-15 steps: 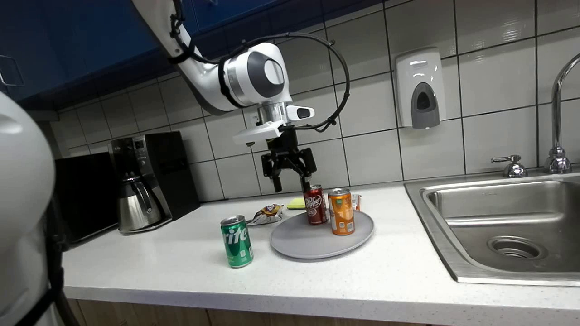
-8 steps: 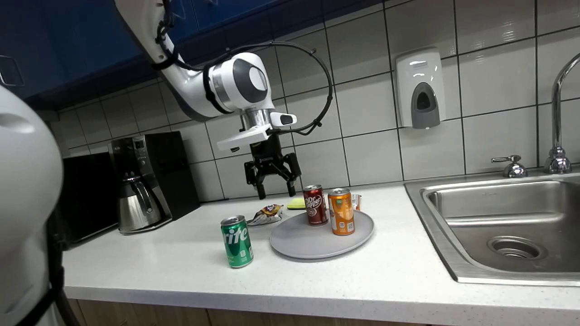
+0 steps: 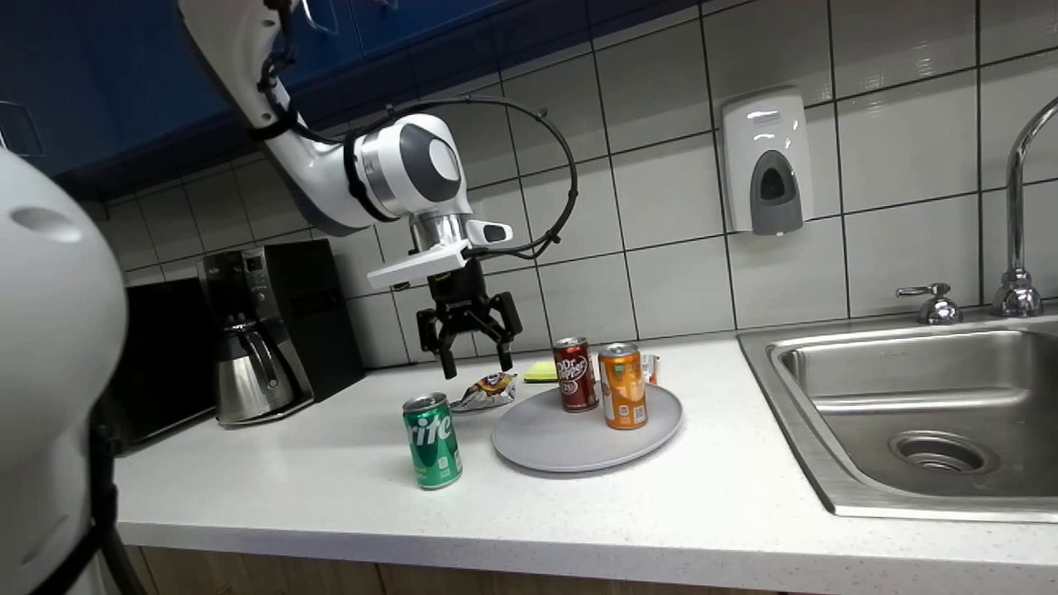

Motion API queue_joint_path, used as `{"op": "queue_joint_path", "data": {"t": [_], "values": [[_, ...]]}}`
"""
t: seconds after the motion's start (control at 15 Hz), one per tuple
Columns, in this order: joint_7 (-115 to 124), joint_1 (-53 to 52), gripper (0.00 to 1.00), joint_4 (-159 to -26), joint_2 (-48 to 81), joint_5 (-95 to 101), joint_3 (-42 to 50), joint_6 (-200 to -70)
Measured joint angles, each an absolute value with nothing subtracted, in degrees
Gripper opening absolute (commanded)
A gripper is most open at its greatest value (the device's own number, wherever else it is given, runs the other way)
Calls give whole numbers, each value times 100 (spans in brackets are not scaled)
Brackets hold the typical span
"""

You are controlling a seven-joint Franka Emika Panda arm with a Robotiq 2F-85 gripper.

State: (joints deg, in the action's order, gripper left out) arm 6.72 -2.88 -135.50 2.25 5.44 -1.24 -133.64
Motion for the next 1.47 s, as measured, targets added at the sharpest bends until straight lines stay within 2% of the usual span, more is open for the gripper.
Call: {"op": "queue_joint_path", "data": {"t": [1.47], "values": [[366, -569, 100, -14388, 101, 542, -472, -13813]]}}
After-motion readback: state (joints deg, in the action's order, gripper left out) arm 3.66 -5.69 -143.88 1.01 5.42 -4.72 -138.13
